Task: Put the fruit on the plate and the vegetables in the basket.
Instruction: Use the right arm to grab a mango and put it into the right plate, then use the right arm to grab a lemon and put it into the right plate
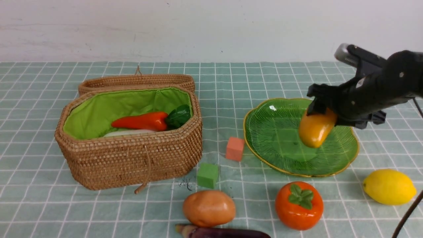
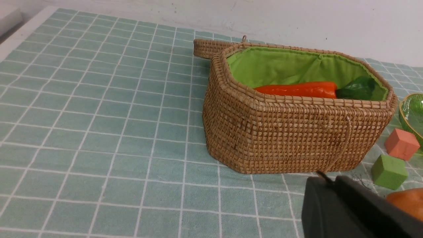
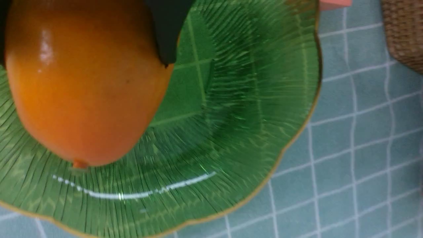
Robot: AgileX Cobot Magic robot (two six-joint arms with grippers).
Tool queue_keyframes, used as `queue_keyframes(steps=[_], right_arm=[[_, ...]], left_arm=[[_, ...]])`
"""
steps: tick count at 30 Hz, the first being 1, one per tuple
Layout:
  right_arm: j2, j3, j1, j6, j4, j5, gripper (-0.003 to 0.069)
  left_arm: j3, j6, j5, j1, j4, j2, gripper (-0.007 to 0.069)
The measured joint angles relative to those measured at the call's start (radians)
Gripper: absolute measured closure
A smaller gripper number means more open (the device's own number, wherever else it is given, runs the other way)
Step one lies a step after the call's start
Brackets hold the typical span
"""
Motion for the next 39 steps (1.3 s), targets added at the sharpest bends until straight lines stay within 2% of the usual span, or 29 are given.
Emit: queue_keyframes(steps=[5, 7, 13, 18, 22, 27, 28, 29, 30, 32, 33, 34, 36, 39], right_arm=[[0.010, 0.000, 0.000, 0.003, 0.001, 0.008, -0.0008], [-0.002, 0.000, 0.000, 0.003, 0.000, 0.016, -0.0017], [-0.089, 0.000, 0.000, 0.003, -0.038, 0.105, -0.0009], [-0.200, 0.000, -0.012, 0.015, -0.176, 0.256, 0.0001], [-0.270, 0.027, -0.114, 0.188, -0.233, 0.430, 0.0022], [-0.275, 0.109, -0.200, 0.254, -0.222, 0.486, 0.0056], [-0.275, 0.128, -0.210, 0.234, -0.217, 0.486, 0.0068], [-0.275, 0.171, -0.220, 0.141, -0.215, 0.470, 0.0088], [-0.275, 0.171, -0.220, 0.125, -0.217, 0.468, 0.0090], [-0.275, 0.235, -0.220, -0.151, -0.246, 0.418, 0.0127], [-0.275, 0.239, -0.220, -0.195, -0.248, 0.411, 0.0132], [-0.275, 0.260, -0.219, -0.352, -0.261, 0.387, 0.0151], [-0.275, 0.275, -0.219, -0.560, -0.271, 0.361, 0.0173], [-0.275, 0.279, -0.219, -0.768, -0.262, 0.342, 0.0175]], left_arm=[[0.000, 0.000, 0.000, 0.000, 0.000, 0.000, 0.0586], [0.000, 0.000, 0.000, 0.000, 0.000, 0.000, 0.0585], [0.000, 0.000, 0.000, 0.000, 0.000, 0.000, 0.0585], [0.000, 0.000, 0.000, 0.000, 0.000, 0.000, 0.0585], [0.000, 0.000, 0.000, 0.000, 0.001, 0.000, 0.0585], [0.000, 0.000, 0.000, 0.000, 0.001, 0.000, 0.0585], [0.000, 0.000, 0.000, 0.000, 0.001, 0.000, 0.0585], [0.000, 0.000, 0.000, 0.000, 0.001, 0.000, 0.0585], [0.000, 0.000, 0.000, 0.000, 0.001, 0.000, 0.0585], [0.000, 0.000, 0.000, 0.000, 0.001, 0.000, 0.0585], [0.000, 0.000, 0.000, 0.000, 0.001, 0.000, 0.0585], [0.000, 0.000, 0.000, 0.000, 0.001, 0.000, 0.0585], [0.000, 0.000, 0.000, 0.000, 0.001, 0.000, 0.0585], [0.000, 0.000, 0.000, 0.000, 0.001, 0.000, 0.0585]])
